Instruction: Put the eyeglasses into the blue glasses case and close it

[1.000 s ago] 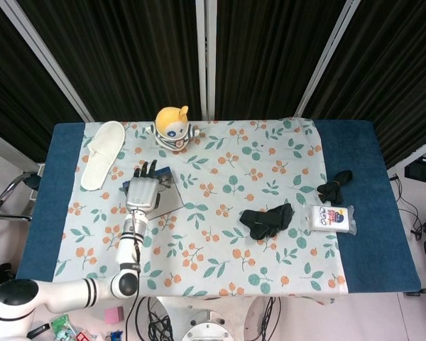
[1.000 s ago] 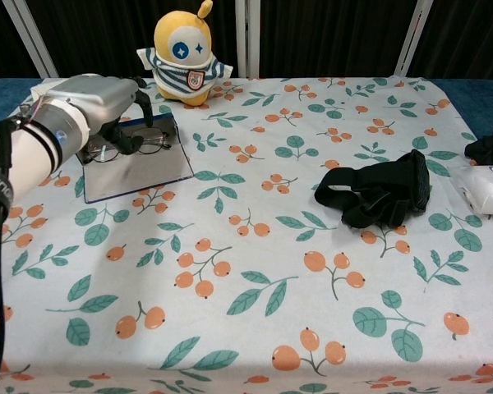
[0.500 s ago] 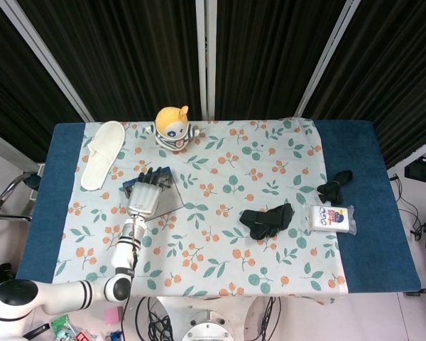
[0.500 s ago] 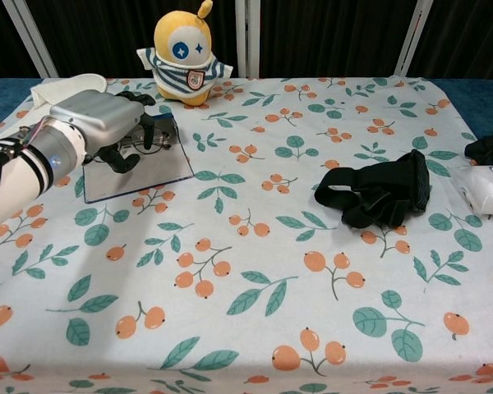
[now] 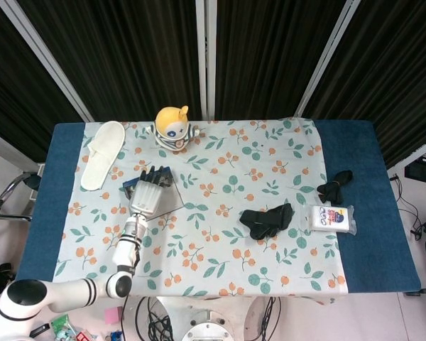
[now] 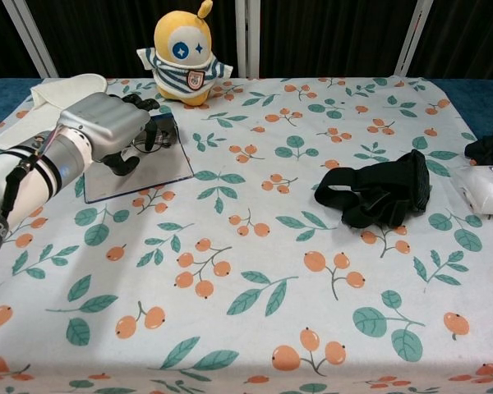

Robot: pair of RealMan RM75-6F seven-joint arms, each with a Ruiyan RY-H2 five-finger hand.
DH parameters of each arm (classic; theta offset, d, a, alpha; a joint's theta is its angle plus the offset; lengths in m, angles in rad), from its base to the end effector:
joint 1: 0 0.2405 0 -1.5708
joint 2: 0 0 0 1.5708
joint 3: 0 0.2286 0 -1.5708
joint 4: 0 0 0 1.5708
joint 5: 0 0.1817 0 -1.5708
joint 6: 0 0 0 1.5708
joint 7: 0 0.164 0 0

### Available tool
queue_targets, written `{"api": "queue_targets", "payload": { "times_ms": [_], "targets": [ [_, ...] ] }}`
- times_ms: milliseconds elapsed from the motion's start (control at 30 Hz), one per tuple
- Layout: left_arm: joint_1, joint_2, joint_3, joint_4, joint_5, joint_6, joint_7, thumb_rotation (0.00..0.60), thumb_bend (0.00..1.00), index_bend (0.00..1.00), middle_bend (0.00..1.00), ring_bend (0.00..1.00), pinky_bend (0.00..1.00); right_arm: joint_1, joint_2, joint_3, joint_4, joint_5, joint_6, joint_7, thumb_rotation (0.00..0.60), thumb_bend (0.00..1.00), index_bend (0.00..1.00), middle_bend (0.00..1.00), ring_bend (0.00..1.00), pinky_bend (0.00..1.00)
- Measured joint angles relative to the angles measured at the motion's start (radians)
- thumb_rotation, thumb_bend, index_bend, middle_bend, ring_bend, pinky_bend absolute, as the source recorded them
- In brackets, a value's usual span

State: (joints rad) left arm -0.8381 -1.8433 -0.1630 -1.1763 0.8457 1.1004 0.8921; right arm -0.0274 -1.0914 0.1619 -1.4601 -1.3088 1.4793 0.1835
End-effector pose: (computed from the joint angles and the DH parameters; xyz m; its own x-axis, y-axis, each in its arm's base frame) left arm -0.1319 0.3563 -0.0437 0.7774 0.1231 0.6168 0.6258 -0.2498 -0.7389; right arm -0.3395 -0.1772 0.2308 0.3792 0.1111 0.9186 -0.8989 0.2797 0.3372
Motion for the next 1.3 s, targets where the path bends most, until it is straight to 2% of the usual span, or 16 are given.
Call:
{"api": "queue_targets", "payload": {
  "times_ms": [367,667,733,833,1033,1233,1300],
  "targets": [
    [-0.011,-0.001,-0.024,0.072,-0.029,-0.036,0.034,0.600,0.45,0.37,0.00,0.00,0.14,0.001,0.005,0.003,-0.007,0.000,0.002,-0.002,0.600,0.24,0.00,0.00,0.00,0.00],
    [0.014,0.038,-0.018,-0.012,0.003,-0.005,0.014,0.600,0.44,0.34,0.00,0.00,0.14,0.004,0.001,0.001,-0.008,-0.006,0.000,-0.008,0.600,0.24,0.00,0.00,0.00,0.00],
    [0.025,0.050,-0.016,-0.054,0.010,0.005,0.001,0.600,0.41,0.33,0.00,0.00,0.14,0.004,0.000,0.000,-0.009,-0.007,0.002,-0.009,0.600,0.24,0.00,0.00,0.00,0.00],
    [0.043,0.072,-0.013,-0.126,0.018,0.021,-0.018,0.600,0.30,0.32,0.00,0.00,0.14,0.003,0.000,0.001,-0.009,-0.007,0.005,-0.009,0.600,0.24,0.00,0.00,0.00,0.00],
    [0.079,0.115,-0.006,-0.258,0.013,0.047,-0.042,0.600,0.21,0.32,0.00,0.00,0.14,0.003,-0.004,-0.003,-0.009,-0.010,0.005,-0.013,0.600,0.24,0.00,0.00,0.00,0.00],
    [0.094,0.120,0.001,-0.277,-0.025,0.042,-0.049,0.595,0.16,0.31,0.00,0.00,0.14,0.002,-0.008,-0.003,-0.006,-0.009,0.007,-0.015,0.600,0.24,0.00,0.00,0.00,0.00],
    [0.095,0.117,0.000,-0.275,-0.036,0.036,-0.055,0.558,0.14,0.31,0.00,0.00,0.14,0.003,-0.008,-0.002,-0.006,-0.007,0.006,-0.016,0.600,0.24,0.00,0.00,0.00,0.00]
  ]
}}
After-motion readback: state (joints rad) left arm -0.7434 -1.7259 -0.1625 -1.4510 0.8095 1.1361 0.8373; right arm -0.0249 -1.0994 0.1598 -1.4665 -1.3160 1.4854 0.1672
